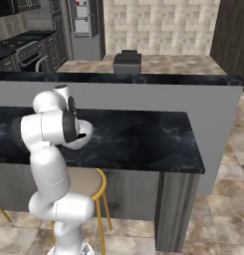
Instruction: Open the fridge, grab two sodas, and place both sodas inside the bowl with ice on the dining counter.
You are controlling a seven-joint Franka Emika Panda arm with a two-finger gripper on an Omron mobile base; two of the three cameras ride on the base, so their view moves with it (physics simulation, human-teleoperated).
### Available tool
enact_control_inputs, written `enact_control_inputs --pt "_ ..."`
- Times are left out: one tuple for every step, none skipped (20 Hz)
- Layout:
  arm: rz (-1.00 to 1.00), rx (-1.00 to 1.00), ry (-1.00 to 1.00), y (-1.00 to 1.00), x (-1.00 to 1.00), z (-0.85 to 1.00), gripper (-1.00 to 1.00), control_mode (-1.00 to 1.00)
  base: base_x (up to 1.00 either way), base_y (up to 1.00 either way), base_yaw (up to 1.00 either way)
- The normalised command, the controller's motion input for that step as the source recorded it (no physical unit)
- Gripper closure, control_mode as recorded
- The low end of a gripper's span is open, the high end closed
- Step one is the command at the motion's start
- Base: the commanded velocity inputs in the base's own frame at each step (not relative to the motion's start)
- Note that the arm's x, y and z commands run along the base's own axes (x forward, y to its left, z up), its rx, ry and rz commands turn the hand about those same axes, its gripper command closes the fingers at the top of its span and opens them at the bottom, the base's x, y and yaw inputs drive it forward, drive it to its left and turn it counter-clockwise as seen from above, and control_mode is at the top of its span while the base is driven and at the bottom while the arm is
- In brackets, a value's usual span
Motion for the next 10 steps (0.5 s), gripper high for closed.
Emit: enact_control_inputs --pt "0.00 0.00 0.00 0.00 -0.26 0.56 -1.00 -1.00 0.00 0.00 0.00" --pt "0.00 0.00 0.00 0.00 -0.21 0.53 -1.00 -1.00 0.00 0.00 0.00" --pt "0.00 0.00 0.00 0.00 -0.18 0.55 -1.00 -1.00 0.00 0.00 0.00" --pt "0.00 0.00 0.00 0.00 -0.23 0.57 -1.00 -1.00 0.00 0.00 0.00" --pt "0.00 0.00 0.00 0.00 -0.29 0.55 -1.00 -1.00 0.00 0.00 0.00" --pt "0.00 0.00 0.00 0.00 -0.31 0.49 -1.00 -1.00 0.00 0.00 0.00" --pt "-0.02 0.02 0.00 -0.11 -0.40 0.57 -1.00 -1.00 0.00 0.00 0.00" --pt "-0.02 0.04 0.00 -0.19 -0.42 0.59 -1.00 -1.00 0.00 0.00 0.00" --pt "-0.02 0.05 0.00 -0.19 -0.40 0.62 -1.00 -1.00 0.00 0.00 0.00" --pt "-0.03 0.07 0.00 -0.20 -0.47 0.61 -1.00 -1.00 0.00 0.00 0.00"
